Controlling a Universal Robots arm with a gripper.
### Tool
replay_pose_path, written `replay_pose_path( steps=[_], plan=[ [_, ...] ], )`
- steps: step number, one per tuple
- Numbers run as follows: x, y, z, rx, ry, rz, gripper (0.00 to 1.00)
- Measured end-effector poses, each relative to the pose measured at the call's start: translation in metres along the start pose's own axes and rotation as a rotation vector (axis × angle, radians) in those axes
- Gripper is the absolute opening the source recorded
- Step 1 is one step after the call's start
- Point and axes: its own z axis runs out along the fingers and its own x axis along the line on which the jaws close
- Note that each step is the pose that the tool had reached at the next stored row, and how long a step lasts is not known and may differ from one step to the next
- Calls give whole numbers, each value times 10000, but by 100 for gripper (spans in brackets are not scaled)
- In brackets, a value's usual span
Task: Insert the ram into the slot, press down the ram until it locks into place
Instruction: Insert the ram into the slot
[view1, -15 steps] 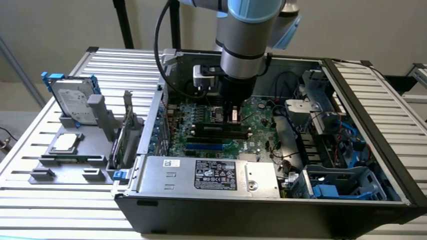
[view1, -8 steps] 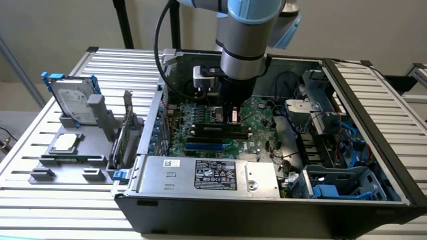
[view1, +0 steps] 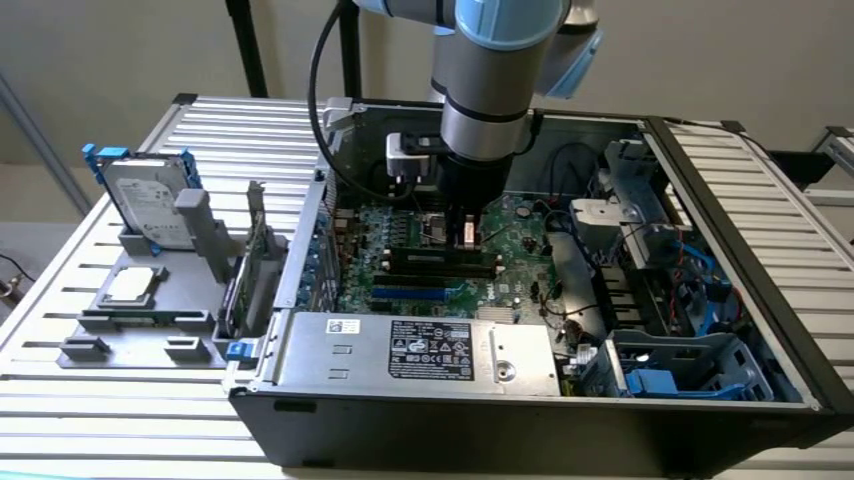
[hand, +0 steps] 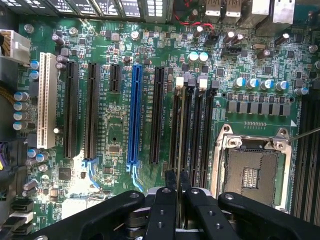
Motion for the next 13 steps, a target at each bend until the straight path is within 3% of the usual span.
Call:
replay_pose_path(
  steps=[13],
  plan=[
    [22, -1, 2, 0, -1, 0, 14]
  ],
)
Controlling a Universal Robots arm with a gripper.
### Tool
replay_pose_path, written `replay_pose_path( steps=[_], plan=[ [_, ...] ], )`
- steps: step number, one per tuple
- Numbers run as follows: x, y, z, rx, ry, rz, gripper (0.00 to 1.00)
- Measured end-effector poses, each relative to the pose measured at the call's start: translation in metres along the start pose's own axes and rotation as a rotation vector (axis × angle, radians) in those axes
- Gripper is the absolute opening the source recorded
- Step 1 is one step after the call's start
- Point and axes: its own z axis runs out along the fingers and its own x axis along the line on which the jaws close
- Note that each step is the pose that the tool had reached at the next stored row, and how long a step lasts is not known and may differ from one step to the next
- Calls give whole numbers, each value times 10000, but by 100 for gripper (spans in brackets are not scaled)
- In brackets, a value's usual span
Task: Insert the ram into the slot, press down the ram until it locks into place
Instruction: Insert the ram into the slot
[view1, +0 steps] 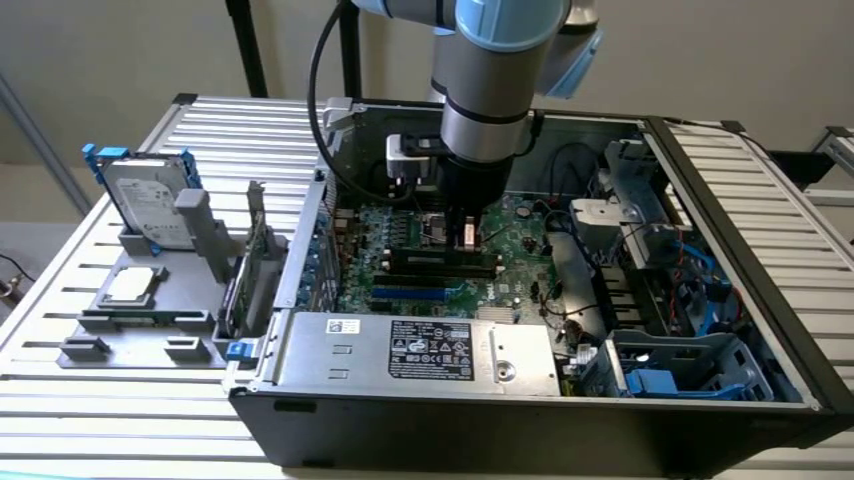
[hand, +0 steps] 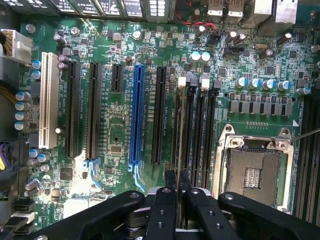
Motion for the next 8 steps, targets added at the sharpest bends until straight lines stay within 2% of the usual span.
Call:
replay_pose_path(
  steps=[8],
  plan=[
    [6, 0, 5, -1, 2, 0, 14]
  ],
)
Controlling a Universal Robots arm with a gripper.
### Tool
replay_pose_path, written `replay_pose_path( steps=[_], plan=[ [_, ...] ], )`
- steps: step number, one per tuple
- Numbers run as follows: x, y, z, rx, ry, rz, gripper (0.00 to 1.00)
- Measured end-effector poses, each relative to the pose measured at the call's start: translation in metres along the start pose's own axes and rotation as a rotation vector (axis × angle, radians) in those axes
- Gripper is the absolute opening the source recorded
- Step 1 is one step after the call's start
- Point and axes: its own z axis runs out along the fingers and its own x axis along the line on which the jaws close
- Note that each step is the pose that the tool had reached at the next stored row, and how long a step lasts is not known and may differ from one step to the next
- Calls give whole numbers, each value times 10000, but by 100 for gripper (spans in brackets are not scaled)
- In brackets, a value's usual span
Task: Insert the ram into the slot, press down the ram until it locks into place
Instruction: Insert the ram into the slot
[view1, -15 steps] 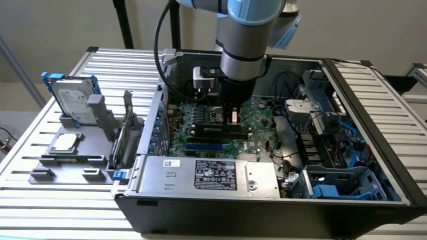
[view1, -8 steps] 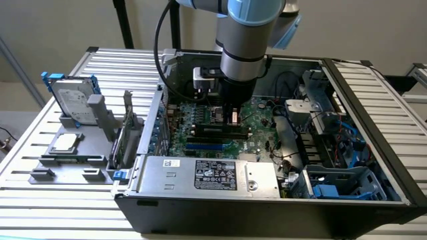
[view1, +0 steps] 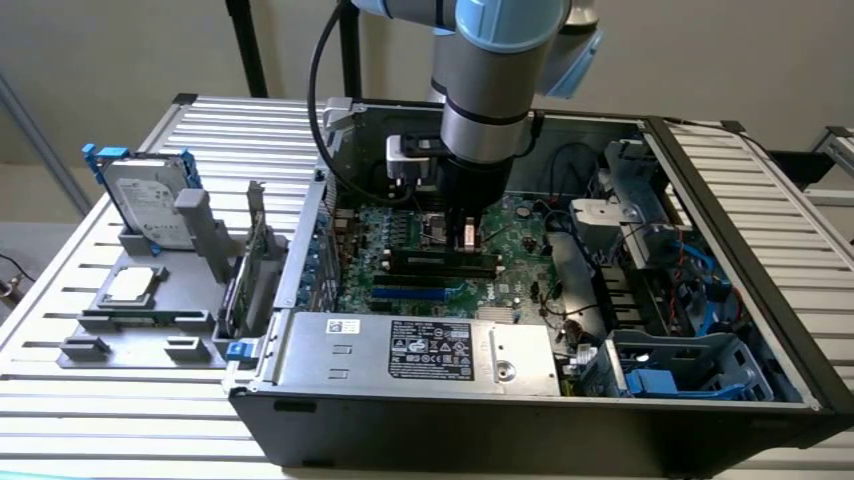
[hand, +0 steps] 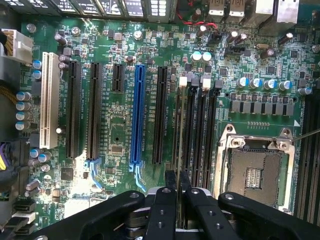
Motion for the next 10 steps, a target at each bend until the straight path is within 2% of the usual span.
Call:
replay_pose_path(
  steps=[10],
  plan=[
    [-9, -2, 21, 8, -1, -1, 14]
  ],
)
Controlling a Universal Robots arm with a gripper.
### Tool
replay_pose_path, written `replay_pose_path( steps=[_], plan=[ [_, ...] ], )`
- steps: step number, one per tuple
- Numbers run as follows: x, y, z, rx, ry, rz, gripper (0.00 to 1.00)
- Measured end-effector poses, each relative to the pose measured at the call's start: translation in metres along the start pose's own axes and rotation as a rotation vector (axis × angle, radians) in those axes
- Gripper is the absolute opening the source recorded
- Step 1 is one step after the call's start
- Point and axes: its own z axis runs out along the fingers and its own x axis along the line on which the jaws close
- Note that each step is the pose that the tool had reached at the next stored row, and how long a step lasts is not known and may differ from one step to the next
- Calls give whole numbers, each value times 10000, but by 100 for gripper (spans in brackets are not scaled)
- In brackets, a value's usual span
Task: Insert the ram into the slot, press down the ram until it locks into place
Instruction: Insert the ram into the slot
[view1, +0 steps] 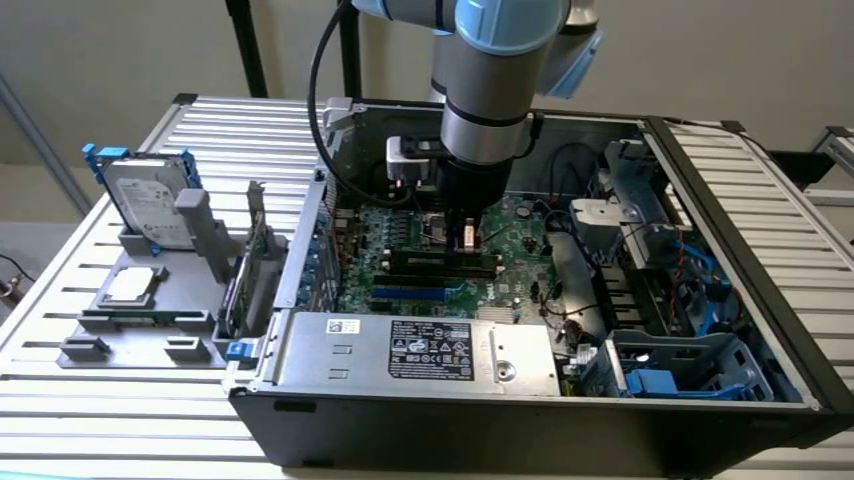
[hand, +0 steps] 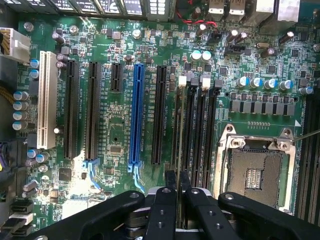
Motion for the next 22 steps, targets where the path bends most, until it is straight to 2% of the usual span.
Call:
replay_pose_path(
  steps=[22],
  plan=[
    [9, 0, 22, 15, -15, 80, 14]
  ],
)
